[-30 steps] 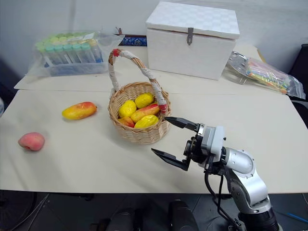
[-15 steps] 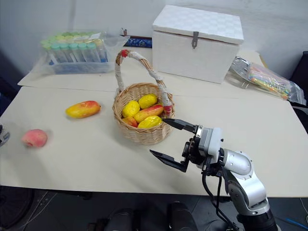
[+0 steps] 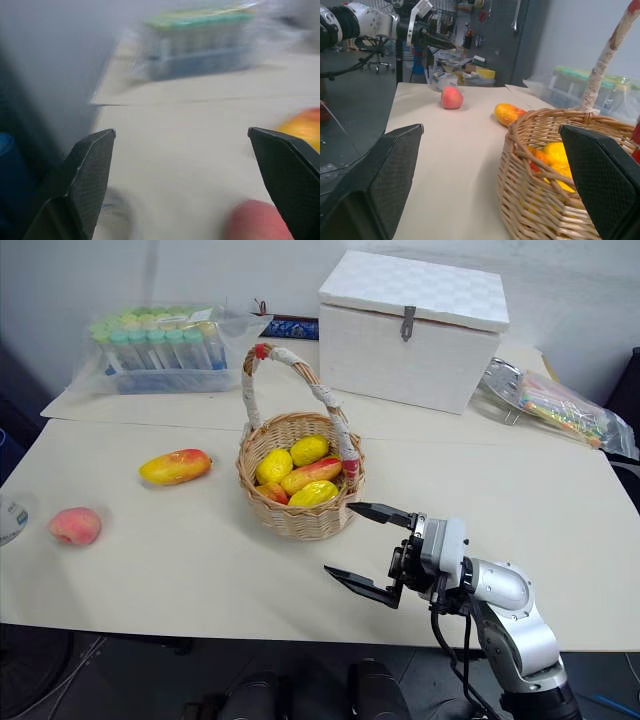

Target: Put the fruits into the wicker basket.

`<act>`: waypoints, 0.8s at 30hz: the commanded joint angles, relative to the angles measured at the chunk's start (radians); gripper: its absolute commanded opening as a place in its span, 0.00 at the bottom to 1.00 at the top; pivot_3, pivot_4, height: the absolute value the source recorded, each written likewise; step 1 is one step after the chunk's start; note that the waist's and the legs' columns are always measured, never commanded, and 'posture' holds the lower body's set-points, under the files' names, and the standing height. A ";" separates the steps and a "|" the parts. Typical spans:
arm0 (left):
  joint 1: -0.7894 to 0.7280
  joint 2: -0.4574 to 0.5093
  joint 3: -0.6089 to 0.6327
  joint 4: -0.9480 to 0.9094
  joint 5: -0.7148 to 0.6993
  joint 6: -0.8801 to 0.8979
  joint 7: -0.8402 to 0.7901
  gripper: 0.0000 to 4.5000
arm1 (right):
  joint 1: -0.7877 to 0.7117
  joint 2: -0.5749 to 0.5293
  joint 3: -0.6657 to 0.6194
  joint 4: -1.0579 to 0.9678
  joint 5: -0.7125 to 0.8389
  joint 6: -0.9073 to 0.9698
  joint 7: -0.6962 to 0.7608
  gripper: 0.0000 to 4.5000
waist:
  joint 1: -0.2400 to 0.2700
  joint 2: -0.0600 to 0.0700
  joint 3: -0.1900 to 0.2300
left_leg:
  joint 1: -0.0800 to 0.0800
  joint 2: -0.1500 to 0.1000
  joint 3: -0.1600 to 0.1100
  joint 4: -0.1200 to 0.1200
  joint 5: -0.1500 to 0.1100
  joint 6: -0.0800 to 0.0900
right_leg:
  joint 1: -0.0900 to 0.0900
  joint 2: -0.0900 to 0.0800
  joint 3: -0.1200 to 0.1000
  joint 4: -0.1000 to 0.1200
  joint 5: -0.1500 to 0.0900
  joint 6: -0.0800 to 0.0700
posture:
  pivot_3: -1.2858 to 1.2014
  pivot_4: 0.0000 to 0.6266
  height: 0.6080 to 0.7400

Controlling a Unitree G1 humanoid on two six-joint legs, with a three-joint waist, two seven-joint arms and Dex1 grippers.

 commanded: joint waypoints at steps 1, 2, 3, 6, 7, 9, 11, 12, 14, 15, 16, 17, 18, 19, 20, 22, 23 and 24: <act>0.068 0.013 -0.066 -0.060 0.033 -0.006 -0.067 0.99 | 0.004 -0.008 -0.028 0.003 0.011 -0.031 0.026 1.00 | 0.000 0.001 0.000 | 0.000 0.000 0.000 0.000 0.000 0.000 | 0.000 0.000 0.000 0.000 0.000 0.000 | 0.52 0.24 1.00; 0.061 -0.004 -0.094 -0.059 0.054 -0.030 -0.041 0.99 | 0.003 -0.007 -0.031 0.009 0.010 -0.035 0.030 1.00 | 0.000 0.001 0.001 | 0.000 0.000 0.000 0.000 0.000 0.000 | 0.000 0.000 0.000 0.000 0.000 0.000 | 0.52 0.24 1.00; 0.047 -0.018 -0.117 -0.054 0.065 -0.034 -0.016 0.99 | 0.004 -0.006 -0.033 0.013 0.008 -0.038 0.033 1.00 | 0.001 0.001 0.000 | 0.000 0.000 0.000 0.000 0.000 0.000 | 0.000 0.000 0.000 0.000 0.000 0.000 | 0.52 0.24 1.00; -0.006 -0.059 -0.187 -0.021 0.118 -0.096 0.051 0.99 | 0.008 -0.005 -0.033 0.021 0.007 -0.045 0.040 1.00 | 0.003 0.000 0.000 | 0.000 0.000 -0.001 0.000 0.000 0.001 | 0.001 0.000 0.000 0.000 0.000 0.000 | 0.52 0.24 1.00; -0.022 -0.072 -0.207 -0.014 0.127 -0.107 0.065 0.99 | 0.014 -0.005 -0.033 0.023 0.007 -0.047 0.044 1.00 | 0.003 0.000 0.000 | 0.000 -0.001 -0.001 0.000 0.000 0.001 | 0.001 -0.001 -0.001 0.000 0.000 0.000 | 0.52 0.24 1.00; -0.045 -0.093 -0.238 -0.011 0.130 -0.107 0.071 0.99 | 0.023 -0.005 -0.032 0.023 0.006 -0.050 0.050 1.00 | 0.002 0.000 0.000 | 0.000 -0.001 -0.001 0.000 0.000 0.001 | 0.001 -0.001 -0.001 0.000 0.000 0.000 | 0.52 0.24 1.00; -0.062 -0.111 -0.276 -0.015 0.140 -0.102 0.080 0.99 | 0.029 -0.007 -0.034 0.022 0.007 -0.051 0.054 1.00 | 0.001 0.000 0.000 | 0.000 -0.001 -0.001 0.000 0.000 0.001 | 0.000 -0.001 -0.002 0.000 0.000 0.000 | 0.52 0.24 1.00; -0.076 -0.116 -0.290 -0.009 0.145 -0.098 0.093 0.99 | 0.032 -0.008 -0.035 0.021 0.007 -0.051 0.055 1.00 | -0.001 0.000 0.000 | 0.000 -0.001 -0.001 0.000 0.000 0.001 | 0.000 -0.001 -0.002 0.000 0.000 0.000 | 0.52 0.24 1.00; -0.107 -0.122 -0.306 0.024 0.160 -0.089 0.136 0.99 | 0.041 -0.013 -0.036 0.017 0.008 -0.051 0.057 1.00 | -0.001 0.000 0.000 | 0.000 -0.001 -0.001 0.000 0.000 0.001 | 0.000 -0.001 -0.002 0.000 0.000 0.000 | 0.52 0.24 1.00; -0.112 -0.122 -0.316 0.035 0.168 -0.092 0.143 0.99 | 0.044 -0.014 -0.036 0.016 0.008 -0.051 0.058 1.00 | -0.002 0.000 0.000 | 0.000 -0.001 -0.001 0.000 0.000 0.001 | 0.000 -0.001 -0.002 0.000 0.000 0.000 | 0.52 0.24 1.00; -0.113 -0.120 -0.330 0.049 0.190 -0.108 0.158 0.99 | 0.048 -0.015 -0.036 0.015 0.007 -0.052 0.059 1.00 | -0.002 0.000 0.000 | 0.000 -0.001 -0.001 0.000 0.000 0.001 | 0.000 -0.001 -0.003 0.000 0.000 0.000 | 0.52 0.24 1.00; -0.115 -0.119 -0.338 0.061 0.201 -0.108 0.173 0.99 | 0.054 -0.015 -0.037 0.014 0.006 -0.055 0.059 1.00 | -0.002 0.000 0.000 | 0.000 -0.001 -0.001 0.000 0.000 0.001 | 0.000 -0.001 -0.003 0.000 0.000 0.000 | 0.52 0.24 1.00; -0.117 -0.122 -0.340 0.064 0.198 -0.103 0.171 0.95 | 0.060 -0.015 -0.039 0.012 0.003 -0.060 0.058 1.00 | -0.001 0.000 0.000 | 0.000 -0.001 -0.001 0.000 0.000 0.001 | 0.000 -0.001 -0.003 0.000 0.000 0.000 | 0.52 0.24 1.00; -0.120 -0.125 -0.340 0.066 0.194 -0.097 0.168 0.90 | 0.064 -0.015 -0.041 0.012 0.001 -0.063 0.057 1.00 | -0.001 0.000 0.000 | 0.000 -0.001 -0.001 0.000 0.000 0.001 | 0.000 -0.001 -0.003 0.000 0.000 0.000 | 0.52 0.24 1.00; -0.120 -0.125 -0.342 0.068 0.193 -0.097 0.167 0.86 | 0.069 -0.015 -0.042 0.011 -0.002 -0.067 0.055 1.00 | 0.000 0.000 0.000 | 0.000 -0.001 -0.001 0.000 0.000 0.001 | 0.000 -0.001 -0.003 0.000 0.000 0.000 | 0.52 0.24 1.00; -0.121 -0.122 -0.344 0.069 0.187 -0.092 0.156 0.73 | 0.080 -0.013 -0.047 0.012 -0.008 -0.077 0.053 1.00 | 0.001 0.000 0.000 | 0.000 -0.001 -0.001 0.000 0.000 0.001 | 0.000 -0.001 -0.003 0.000 0.000 0.000 | 0.52 0.24 1.00; -0.122 -0.120 -0.346 0.069 0.185 -0.089 0.152 0.67 | 0.087 -0.013 -0.050 0.019 -0.010 -0.087 0.058 1.00 | 0.002 0.000 0.000 | 0.000 -0.001 -0.001 0.000 0.000 0.001 | 0.000 -0.001 -0.003 0.000 0.000 0.000 | 0.52 0.24 1.00; -0.123 -0.116 -0.352 0.064 0.183 -0.085 0.137 0.61 | 0.095 -0.013 -0.055 0.036 -0.012 -0.104 0.069 1.00 | 0.002 0.000 0.000 | 0.000 -0.001 -0.001 0.000 0.000 0.001 | 0.000 -0.002 -0.003 0.000 0.000 0.000 | 0.52 0.24 1.00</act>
